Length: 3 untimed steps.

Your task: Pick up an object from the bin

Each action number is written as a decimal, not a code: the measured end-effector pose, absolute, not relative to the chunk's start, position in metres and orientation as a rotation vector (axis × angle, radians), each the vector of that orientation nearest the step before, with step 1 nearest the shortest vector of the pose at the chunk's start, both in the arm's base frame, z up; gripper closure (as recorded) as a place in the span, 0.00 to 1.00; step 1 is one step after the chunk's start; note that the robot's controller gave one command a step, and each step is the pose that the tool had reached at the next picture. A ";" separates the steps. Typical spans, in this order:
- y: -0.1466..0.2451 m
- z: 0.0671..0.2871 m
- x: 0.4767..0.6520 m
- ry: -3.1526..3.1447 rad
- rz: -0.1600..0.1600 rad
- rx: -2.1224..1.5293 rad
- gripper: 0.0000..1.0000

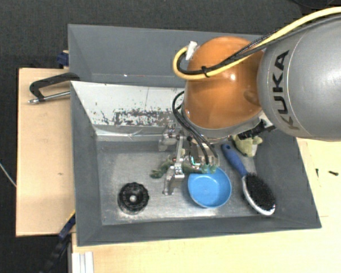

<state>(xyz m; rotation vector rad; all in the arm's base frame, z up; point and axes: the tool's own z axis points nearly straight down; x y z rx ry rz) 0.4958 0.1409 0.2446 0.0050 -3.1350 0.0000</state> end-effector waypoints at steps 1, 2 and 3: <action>0.149 0.177 0.512 -3.100 -0.001 0.486 0.00; 0.200 0.072 0.511 -2.998 -0.001 0.941 0.00; 0.199 0.074 0.512 -3.002 -0.003 0.938 1.00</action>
Offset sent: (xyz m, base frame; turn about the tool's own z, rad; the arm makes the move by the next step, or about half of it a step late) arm 0.0162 0.0071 -0.0661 -0.3066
